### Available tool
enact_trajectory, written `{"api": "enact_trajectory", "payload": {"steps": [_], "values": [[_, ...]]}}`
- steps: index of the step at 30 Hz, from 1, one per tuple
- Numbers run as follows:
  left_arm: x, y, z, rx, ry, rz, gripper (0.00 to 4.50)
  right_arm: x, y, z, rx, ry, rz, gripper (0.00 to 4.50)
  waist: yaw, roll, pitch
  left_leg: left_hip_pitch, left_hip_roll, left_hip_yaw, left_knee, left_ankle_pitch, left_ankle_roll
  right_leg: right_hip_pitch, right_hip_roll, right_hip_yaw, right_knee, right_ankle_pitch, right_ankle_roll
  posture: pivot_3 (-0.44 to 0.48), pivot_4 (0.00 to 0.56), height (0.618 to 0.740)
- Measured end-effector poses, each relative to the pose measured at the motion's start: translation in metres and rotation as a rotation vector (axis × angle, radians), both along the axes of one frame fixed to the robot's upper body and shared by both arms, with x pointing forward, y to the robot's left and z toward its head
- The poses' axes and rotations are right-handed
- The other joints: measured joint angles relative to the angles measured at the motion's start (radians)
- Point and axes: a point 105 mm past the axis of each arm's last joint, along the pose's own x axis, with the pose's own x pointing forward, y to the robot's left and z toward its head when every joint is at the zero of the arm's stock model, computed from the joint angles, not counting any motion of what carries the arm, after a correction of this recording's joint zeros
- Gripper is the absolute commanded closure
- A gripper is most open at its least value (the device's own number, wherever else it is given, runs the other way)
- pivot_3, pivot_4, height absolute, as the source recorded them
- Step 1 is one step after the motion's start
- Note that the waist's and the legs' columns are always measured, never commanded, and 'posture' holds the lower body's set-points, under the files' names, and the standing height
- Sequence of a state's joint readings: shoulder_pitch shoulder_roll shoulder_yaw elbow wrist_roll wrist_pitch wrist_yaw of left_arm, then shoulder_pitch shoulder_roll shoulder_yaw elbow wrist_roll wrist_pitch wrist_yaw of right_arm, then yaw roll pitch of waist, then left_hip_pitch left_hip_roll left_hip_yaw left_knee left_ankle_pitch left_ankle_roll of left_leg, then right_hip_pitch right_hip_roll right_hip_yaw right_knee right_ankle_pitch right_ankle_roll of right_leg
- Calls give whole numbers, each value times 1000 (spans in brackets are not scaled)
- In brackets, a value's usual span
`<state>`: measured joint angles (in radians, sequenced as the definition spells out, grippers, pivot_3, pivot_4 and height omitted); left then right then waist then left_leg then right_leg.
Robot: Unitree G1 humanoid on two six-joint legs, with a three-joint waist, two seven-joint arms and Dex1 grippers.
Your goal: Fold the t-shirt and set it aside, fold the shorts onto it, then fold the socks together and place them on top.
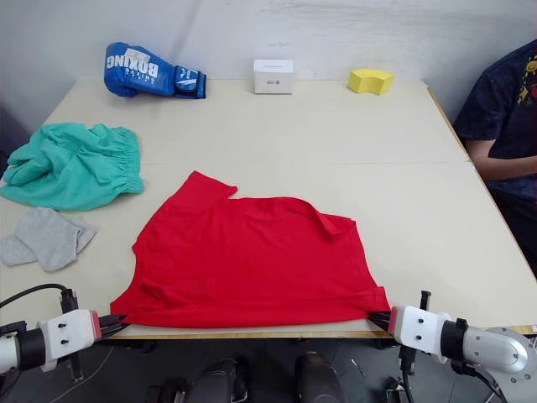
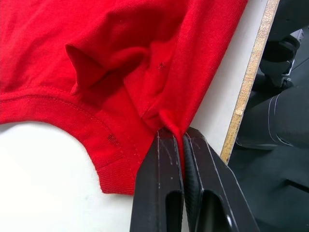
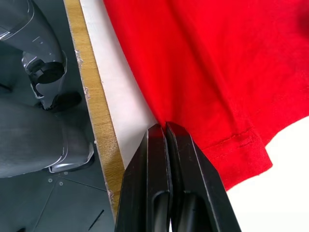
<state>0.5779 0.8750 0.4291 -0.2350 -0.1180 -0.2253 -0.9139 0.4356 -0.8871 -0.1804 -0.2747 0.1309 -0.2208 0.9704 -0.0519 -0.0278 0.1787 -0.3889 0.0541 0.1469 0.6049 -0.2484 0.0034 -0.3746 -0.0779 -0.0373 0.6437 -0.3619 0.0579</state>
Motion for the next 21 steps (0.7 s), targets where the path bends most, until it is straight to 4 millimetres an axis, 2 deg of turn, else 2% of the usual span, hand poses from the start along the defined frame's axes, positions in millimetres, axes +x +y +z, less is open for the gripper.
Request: {"api": "enact_trajectory", "payload": {"steps": [4, 7, 8, 12, 17, 20, 21], "values": [[-7, -1, 1, -4, 21, 0, 4482, -4, 1, -1, 5, 7, 14, 4500, -1, -2, 0, 0, 0, 0, 0, 0, 0, 0, 0, 0, 0, -1, -1, 0, 150, 740], [-10, 0, 0, -24, 32, 20, 3850, -4, 0, -2, 6, -2, 17, 4500, 0, -2, 0, 0, 0, 0, 0, 0, 0, 0, 0, 0, 0, 0, -1, 0, 150, 740], [-12, 1, 0, -37, 37, 33, 3498, -3, 0, -2, 20, -5, 4, 4316, 0, -3, 0, 0, 0, 0, 0, 0, 0, 0, 0, -1, 0, -1, -1, 0, 150, 740], [-14, 9, 8, -50, 50, 57, 2370, -12, 0, -4, 74, 77, -6, 3329, 1, -5, 0, 0, 0, -1, 1, 0, 0, 1, 0, -1, 0, -1, -1, 0, 150, 740], [-41, 29, 16, -79, 244, 115, 882, -39, -3, -5, 121, 312, 5, 1672, 2, -7, 1, -1, 1, -1, 1, -1, 0, 0, 0, -1, -1, -3, -6, 0, 150, 740], [-45, 45, 23, -129, 350, 188, 0, -32, -6, 7, 150, 390, -20, 633, -3, -8, 2, 0, 2, -1, 3, -1, 1, 0, 0, -1, 0, -5, -13, 0, 150, 740], [-42, 46, 29, -173, 362, 215, 0, -27, -6, 14, 171, 397, -31, 313, -4, -8, 3, -1, 2, -1, 4, -1, 1, 0, 0, -1, 0, -7, -17, 0, 150, 740]]}}
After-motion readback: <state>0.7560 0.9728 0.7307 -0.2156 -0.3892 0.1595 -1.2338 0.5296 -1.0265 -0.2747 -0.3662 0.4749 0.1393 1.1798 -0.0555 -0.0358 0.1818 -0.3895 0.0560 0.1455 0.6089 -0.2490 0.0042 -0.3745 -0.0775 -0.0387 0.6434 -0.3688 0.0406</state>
